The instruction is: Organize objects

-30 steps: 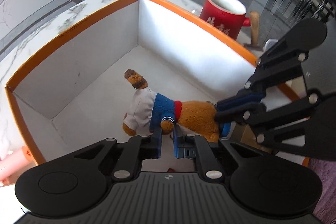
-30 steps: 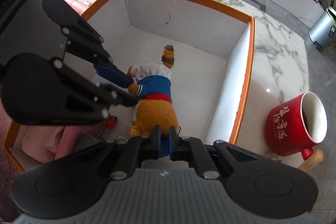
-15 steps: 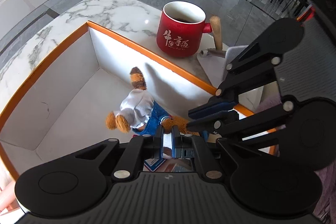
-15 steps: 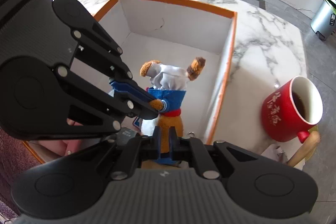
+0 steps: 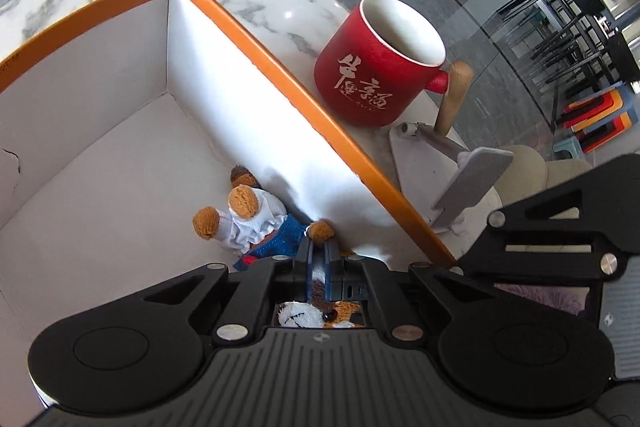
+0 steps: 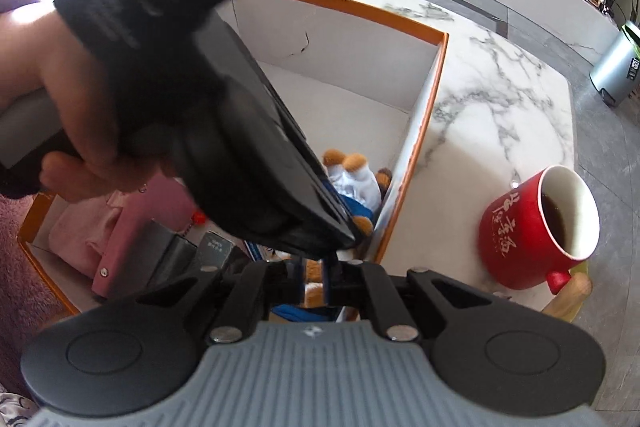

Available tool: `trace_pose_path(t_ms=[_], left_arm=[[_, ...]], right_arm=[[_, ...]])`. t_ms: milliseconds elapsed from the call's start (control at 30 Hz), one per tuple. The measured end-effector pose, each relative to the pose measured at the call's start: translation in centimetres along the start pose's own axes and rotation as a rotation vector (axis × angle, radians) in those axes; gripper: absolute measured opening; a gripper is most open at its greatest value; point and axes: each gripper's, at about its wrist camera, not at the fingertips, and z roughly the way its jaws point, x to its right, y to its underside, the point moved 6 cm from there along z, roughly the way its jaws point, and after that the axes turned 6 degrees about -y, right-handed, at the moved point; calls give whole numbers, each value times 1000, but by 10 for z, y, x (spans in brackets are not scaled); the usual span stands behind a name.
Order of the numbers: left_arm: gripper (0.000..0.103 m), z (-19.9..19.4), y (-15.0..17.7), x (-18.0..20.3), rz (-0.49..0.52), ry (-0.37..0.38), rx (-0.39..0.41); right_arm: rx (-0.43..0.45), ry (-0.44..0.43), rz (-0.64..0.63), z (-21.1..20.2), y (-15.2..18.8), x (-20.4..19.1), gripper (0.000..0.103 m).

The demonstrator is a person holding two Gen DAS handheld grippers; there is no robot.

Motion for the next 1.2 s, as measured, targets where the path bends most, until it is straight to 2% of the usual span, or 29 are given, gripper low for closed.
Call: trace_pose_path(t_ms=[133,200,267,367,500,667,733,800,833,1033,1133,1200], left_arm=[[8,-5,3,0,2,2,25],[23,-10,4,1,5,-1,33],[30,-16,6,1,13,-20,43],[30,-27,12,0,35,-75,65],[30,-49,25,-4,34,-102,94],[30,-87,46,-3,65,-165,182],[30,-104,55,-4,64,-182,218],[30,-123,67,-9,65,-212,267],[30,-134,74,-12,67,-236,295],[31,-192,122,-51,15,-398,421],[31,-209,148,-78,-56,-473,417],[31,-212,163,-92,-106,-486,400]], right_arm=[[-1,-12,-2,0,-1,-1,6],[-5,-15,4,1,-1,-1,6],[-10,-8,5,1,-2,-1,6],[-17,2,10,0,-2,-3,7],[-18,6,28,-5,0,-5,8],[2,17,34,-15,1,-14,8],[25,13,37,-25,6,-23,12],[60,5,34,-32,2,-31,32],[80,2,31,-34,-2,-35,34],[231,-65,61,-57,-19,-66,34],[294,-119,67,-59,-33,-86,34],[310,-143,54,-54,-41,-101,34]])
